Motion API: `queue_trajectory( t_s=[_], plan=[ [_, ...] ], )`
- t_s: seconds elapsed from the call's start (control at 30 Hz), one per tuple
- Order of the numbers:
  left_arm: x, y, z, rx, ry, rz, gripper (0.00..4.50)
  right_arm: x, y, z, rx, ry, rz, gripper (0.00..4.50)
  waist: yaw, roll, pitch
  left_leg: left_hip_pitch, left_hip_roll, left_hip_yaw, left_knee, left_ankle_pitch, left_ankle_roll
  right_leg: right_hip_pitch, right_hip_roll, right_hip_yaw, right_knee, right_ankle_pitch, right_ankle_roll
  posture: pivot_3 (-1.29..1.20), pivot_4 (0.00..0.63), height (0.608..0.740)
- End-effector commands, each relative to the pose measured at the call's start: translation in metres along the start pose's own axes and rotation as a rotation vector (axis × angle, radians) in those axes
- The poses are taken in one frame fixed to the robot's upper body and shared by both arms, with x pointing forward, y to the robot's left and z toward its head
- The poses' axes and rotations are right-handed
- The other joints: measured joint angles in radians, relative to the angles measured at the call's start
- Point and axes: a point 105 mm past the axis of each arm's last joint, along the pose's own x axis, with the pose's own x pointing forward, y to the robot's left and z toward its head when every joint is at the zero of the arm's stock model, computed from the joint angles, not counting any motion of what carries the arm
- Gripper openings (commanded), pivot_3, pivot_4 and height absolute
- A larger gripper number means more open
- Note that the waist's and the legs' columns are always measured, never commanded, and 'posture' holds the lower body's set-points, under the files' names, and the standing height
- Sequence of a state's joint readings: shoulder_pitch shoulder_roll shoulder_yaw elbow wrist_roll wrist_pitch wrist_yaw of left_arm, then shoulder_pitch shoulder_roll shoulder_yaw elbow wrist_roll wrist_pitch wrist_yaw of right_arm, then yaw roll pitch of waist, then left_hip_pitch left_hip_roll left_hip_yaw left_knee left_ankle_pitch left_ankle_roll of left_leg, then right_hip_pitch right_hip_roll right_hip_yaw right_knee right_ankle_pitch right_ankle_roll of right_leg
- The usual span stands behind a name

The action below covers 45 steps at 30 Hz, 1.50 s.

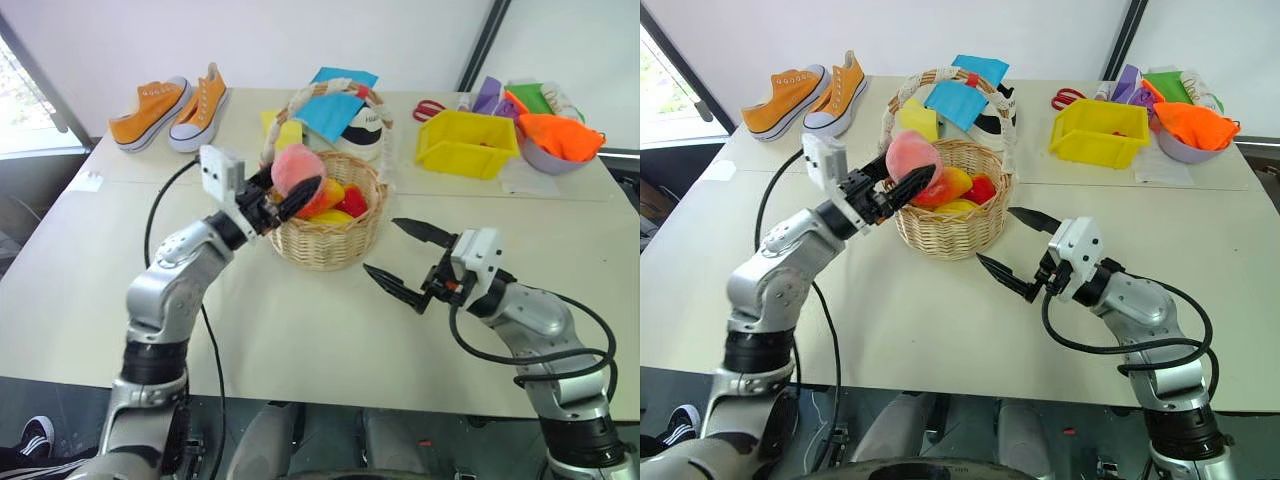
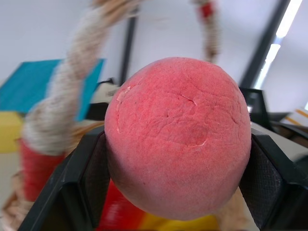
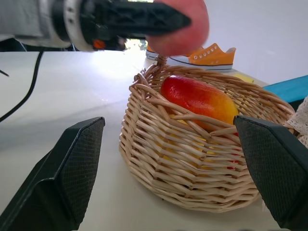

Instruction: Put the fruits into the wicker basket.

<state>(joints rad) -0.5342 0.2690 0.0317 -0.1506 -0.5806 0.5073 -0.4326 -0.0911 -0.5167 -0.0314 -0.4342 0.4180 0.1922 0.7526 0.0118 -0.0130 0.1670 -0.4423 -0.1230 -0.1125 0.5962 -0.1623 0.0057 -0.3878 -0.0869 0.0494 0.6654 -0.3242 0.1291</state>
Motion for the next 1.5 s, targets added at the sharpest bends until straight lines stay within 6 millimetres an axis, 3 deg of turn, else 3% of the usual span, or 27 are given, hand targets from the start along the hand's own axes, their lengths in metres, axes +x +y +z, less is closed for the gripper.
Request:
queue_trajectory(
  t_s=[0.03,0.1,0.13,0.33,0.43,0.6,0.8,1.07,1.2,1.33,1.5],
  plan=[
    [0.01,-0.007,0.008,0.041,-0.029,-0.032,3.21,0.004,0.0,0.009,-0.033,-0.034,0.003,4.5,-0.001,0.0,0.0,0.0,0.0,0.0,0.0,0.0,0.0,0.0,0.0,0.0,0.0,0.0,0.0,0.0,0.15,0.74],
    [0.009,-0.008,0.008,0.028,-0.024,-0.053,4.21,0.004,-0.002,0.01,-0.036,-0.034,-0.004,4.5,-0.004,0.0,0.0,0.0,0.0,0.0,0.0,0.0,0.0,0.0,0.0,0.0,0.0,0.0,0.0,0.0,0.15,0.74],
    [0.008,-0.007,0.007,0.037,-0.024,-0.051,4.45,0.004,-0.003,0.01,-0.038,-0.035,-0.003,4.5,-0.003,0.0,0.0,0.0,0.0,0.0,0.0,0.0,0.0,0.0,0.0,0.0,0.001,0.0,0.0,0.0,0.15,0.74],
    [0.002,-0.018,0.013,0.046,-0.066,-0.1,4.45,0.005,-0.003,0.01,-0.04,-0.037,0.003,4.5,-0.002,0.0,0.0,0.0,0.0,0.0,0.0,0.0,-0.001,0.0,0.0,0.0,0.001,0.0,0.0,0.0,0.15,0.74],
    [-0.006,-0.028,0.036,0.038,-0.142,-0.167,4.45,0.006,-0.004,0.01,-0.041,-0.035,0.002,4.5,-0.002,0.0,0.0,0.0,0.0,0.0,0.0,0.0,-0.001,0.0,0.0,0.0,0.001,0.0,0.0,0.0,0.15,0.74],
    [-0.039,-0.031,0.026,0.092,-0.064,-0.224,4.45,0.006,-0.017,0.011,-0.012,-0.047,-0.065,4.5,-0.018,0.002,-0.001,0.001,0.0,0.0,-0.001,0.0,-0.001,0.0,0.0,0.0,0.001,0.0,0.0,0.0,0.15,0.74],
    [-0.095,-0.016,0.023,0.127,0.0,-0.163,4.45,-0.001,-0.062,0.006,0.038,0.005,-0.329,4.5,-0.025,0.001,0.0,0.001,0.001,-0.001,-0.001,0.001,-0.002,-0.001,0.001,0.001,0.002,0.0,-0.001,0.0,0.15,0.74],
    [-0.16,0.016,0.012,0.182,0.077,-0.005,4.45,0.049,-0.067,0.029,0.089,-0.068,-0.478,4.5,-0.027,0.003,0.0,0.001,0.001,0.0,-0.004,0.001,-0.002,-0.003,0.0,0.001,0.002,0.0,-0.001,0.0,0.15,0.74],
    [-0.173,0.021,0.008,0.163,0.062,0.042,4.45,0.067,-0.078,0.03,0.069,-0.06,-0.525,4.5,-0.02,0.002,-0.001,0.001,0.0,-0.001,-0.003,0.0,-0.004,-0.002,0.0,0.0,0.0,0.0,-0.001,0.0,0.15,0.74],
    [-0.187,0.025,0.003,0.162,0.067,0.067,4.45,0.083,-0.091,0.018,0.075,-0.007,-0.548,4.5,-0.026,0.001,-0.001,0.001,0.0,0.0,-0.003,0.0,-0.004,-0.002,0.0,0.001,0.0,0.0,-0.001,0.0,0.15,0.74],
    [-0.193,0.023,0.005,0.178,0.053,0.083,4.45,0.093,-0.104,0.016,0.05,0.007,-0.576,4.5,-0.031,0.002,-0.001,0.001,0.001,-0.001,-0.004,0.0,-0.005,-0.004,0.001,0.001,0.002,0.001,-0.002,0.0,0.15,0.74]
  ],
)
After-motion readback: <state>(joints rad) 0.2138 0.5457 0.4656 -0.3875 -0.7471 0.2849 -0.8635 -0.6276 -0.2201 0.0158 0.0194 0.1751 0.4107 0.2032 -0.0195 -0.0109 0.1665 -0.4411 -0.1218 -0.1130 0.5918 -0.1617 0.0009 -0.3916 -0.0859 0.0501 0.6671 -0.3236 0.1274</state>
